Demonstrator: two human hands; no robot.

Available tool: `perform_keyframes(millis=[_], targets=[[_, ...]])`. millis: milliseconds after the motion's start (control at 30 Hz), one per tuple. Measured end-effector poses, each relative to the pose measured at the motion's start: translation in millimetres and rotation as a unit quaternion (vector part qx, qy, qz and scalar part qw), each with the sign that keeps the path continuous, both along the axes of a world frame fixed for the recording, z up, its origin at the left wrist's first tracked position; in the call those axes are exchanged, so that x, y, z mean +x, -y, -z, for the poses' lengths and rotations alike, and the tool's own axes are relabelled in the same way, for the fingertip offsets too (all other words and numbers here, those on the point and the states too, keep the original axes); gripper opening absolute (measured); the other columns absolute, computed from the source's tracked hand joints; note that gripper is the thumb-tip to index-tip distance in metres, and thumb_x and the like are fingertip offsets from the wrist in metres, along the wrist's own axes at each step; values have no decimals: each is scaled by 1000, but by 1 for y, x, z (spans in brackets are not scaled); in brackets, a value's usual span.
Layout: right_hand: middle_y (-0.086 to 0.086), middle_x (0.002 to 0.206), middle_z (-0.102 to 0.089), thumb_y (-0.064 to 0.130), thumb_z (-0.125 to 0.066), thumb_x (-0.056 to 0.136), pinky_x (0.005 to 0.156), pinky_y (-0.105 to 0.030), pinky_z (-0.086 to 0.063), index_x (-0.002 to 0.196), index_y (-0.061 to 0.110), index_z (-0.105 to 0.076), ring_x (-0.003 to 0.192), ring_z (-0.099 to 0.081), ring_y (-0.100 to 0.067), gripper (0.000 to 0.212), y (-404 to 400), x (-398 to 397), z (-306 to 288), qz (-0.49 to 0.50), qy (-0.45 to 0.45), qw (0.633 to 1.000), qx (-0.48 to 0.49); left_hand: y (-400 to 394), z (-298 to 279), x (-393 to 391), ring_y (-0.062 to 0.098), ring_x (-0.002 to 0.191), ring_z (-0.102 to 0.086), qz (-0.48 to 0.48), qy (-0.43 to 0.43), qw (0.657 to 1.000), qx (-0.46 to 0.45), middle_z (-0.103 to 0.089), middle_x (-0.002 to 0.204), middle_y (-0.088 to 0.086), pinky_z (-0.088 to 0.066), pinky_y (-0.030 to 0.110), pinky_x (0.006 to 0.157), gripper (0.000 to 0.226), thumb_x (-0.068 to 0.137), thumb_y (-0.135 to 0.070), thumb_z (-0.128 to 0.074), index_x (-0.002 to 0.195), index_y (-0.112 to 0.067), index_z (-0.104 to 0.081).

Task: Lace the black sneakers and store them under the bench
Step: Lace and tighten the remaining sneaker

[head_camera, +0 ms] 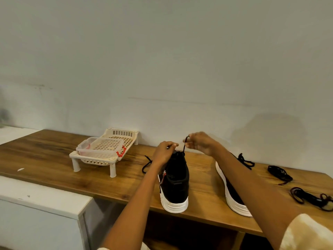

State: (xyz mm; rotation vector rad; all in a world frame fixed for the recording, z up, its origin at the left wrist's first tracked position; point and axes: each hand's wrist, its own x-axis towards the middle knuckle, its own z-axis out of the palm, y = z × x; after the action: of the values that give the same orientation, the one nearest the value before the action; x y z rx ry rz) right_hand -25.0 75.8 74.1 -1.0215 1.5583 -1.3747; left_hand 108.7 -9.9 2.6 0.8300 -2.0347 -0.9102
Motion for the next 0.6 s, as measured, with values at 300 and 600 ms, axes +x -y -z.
perform_keyframes(millis=[300,600], targets=[[-7,72,-60,5,-39,99,61,-27,-55,82,7,-50,57,-60,-16,20,-19,-15,-120,61,209,920,-327,0,-48,-4,10,77,-60,97,86,991,17,-70,89,7,-47,26,77,21,85,-25,-69,94,-7,-73],[-4,74,-59,12,-48,98,57,-18,-50,121,2,-58,60,-54,-13,27,-26,5,-25,-44,-293,954,-44,-33,-155,14,-6,58,-55,58,-40,997,-38,-64,74,-3,-39,5,52,17,90,-18,-64,91,-2,-70]])
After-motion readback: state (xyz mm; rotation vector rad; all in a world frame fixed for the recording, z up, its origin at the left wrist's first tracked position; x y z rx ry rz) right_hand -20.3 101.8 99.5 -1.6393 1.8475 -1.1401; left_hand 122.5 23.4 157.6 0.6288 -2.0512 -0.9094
